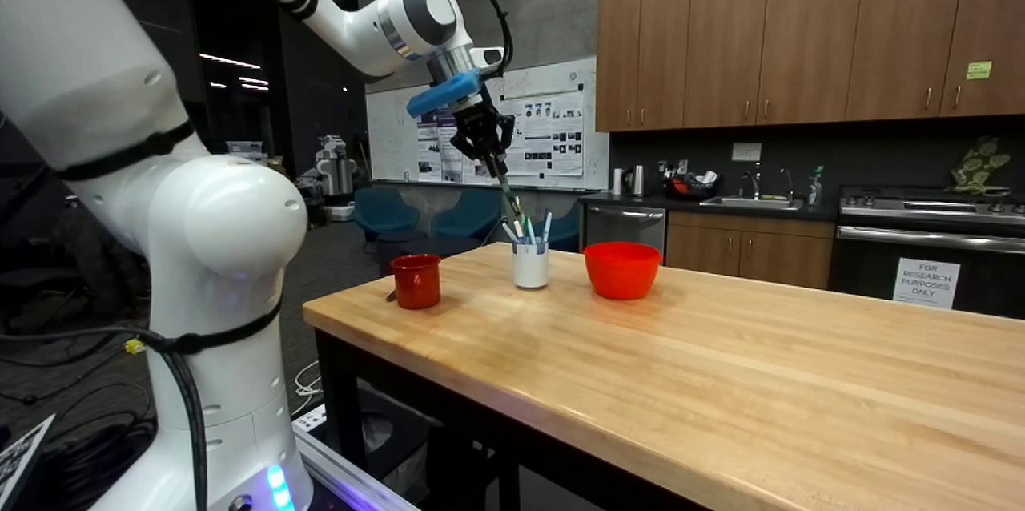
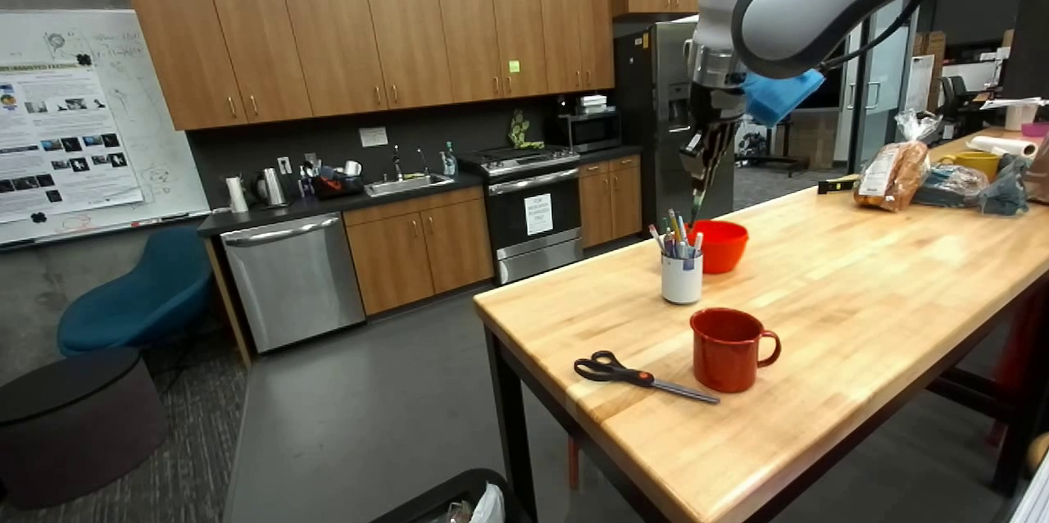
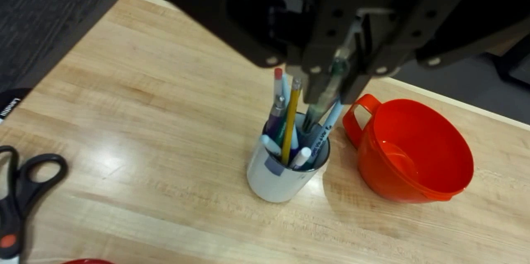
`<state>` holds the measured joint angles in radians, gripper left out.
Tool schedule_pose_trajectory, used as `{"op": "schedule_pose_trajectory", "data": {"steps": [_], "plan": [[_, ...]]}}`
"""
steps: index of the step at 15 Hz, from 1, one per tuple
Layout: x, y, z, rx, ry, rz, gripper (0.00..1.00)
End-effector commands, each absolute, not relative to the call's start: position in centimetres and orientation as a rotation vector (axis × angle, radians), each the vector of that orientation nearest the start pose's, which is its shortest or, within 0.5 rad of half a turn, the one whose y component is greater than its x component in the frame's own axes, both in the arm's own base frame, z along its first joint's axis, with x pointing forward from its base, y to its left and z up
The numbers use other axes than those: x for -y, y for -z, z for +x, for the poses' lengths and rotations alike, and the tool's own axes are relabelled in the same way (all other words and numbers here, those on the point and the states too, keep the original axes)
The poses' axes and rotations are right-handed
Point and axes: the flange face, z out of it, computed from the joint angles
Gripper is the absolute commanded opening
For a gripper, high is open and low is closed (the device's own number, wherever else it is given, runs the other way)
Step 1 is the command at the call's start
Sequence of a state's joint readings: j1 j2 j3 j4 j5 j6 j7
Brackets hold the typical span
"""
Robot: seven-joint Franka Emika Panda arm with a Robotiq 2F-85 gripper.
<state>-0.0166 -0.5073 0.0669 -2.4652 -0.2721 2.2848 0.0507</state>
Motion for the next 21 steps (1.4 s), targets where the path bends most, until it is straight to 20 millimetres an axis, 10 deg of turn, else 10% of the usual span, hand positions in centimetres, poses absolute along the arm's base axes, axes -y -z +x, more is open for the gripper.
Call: {"op": "schedule_pose_trajectory", "data": {"steps": [1, 8, 21], "plan": [[-2.9, -53.6, 38.2, 0.283, 0.547, -3.263, 0.04], [-5.9, -53.6, 32.0, 0.427, 0.389, -3.164, 0.04], [-7.2, -43.8, 33.4, 0.587, 0.236, -3.118, 0.04]]}}
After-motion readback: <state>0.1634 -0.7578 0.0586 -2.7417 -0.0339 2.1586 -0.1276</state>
